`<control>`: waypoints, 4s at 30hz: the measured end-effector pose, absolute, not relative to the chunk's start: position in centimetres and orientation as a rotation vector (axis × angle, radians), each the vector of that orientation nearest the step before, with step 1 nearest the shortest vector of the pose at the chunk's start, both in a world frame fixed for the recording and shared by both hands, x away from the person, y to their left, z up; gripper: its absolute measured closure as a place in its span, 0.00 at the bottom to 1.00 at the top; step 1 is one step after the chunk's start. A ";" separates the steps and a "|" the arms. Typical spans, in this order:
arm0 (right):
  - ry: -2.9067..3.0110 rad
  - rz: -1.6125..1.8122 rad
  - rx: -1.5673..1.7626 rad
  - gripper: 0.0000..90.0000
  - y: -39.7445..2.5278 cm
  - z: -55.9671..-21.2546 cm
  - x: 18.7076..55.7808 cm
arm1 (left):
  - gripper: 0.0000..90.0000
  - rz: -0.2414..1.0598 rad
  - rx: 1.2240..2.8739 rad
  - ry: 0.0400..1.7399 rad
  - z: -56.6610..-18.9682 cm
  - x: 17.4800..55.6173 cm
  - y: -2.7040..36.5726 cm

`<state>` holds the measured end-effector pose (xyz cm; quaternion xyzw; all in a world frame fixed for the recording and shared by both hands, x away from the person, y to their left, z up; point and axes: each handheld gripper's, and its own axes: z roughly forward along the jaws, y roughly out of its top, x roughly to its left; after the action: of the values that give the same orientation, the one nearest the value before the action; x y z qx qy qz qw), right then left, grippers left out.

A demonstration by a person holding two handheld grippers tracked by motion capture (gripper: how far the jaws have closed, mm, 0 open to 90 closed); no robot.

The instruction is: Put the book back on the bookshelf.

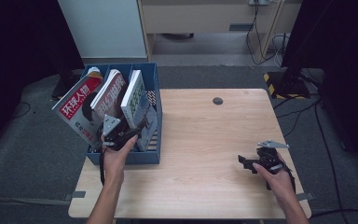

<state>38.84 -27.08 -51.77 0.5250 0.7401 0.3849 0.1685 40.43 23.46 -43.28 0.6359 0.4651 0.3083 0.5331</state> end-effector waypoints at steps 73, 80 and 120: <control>2.110 1.111 1.486 0.07 -27.0 -51.5 38.8 | 0.20 0.694 1.663 1.126 -45.0 36.0 23.9; 2.105 1.116 1.487 0.07 -27.1 -51.3 38.8 | 0.20 0.684 1.668 1.130 -45.0 35.2 23.7; 2.122 1.099 1.472 0.07 -27.0 -51.5 38.7 | 0.17 0.471 1.992 0.776 -45.8 36.6 11.6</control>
<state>38.74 -26.99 -51.54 0.5171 0.7455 0.3861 0.1666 36.61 11.64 -45.79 0.8087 0.3150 0.1912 0.4585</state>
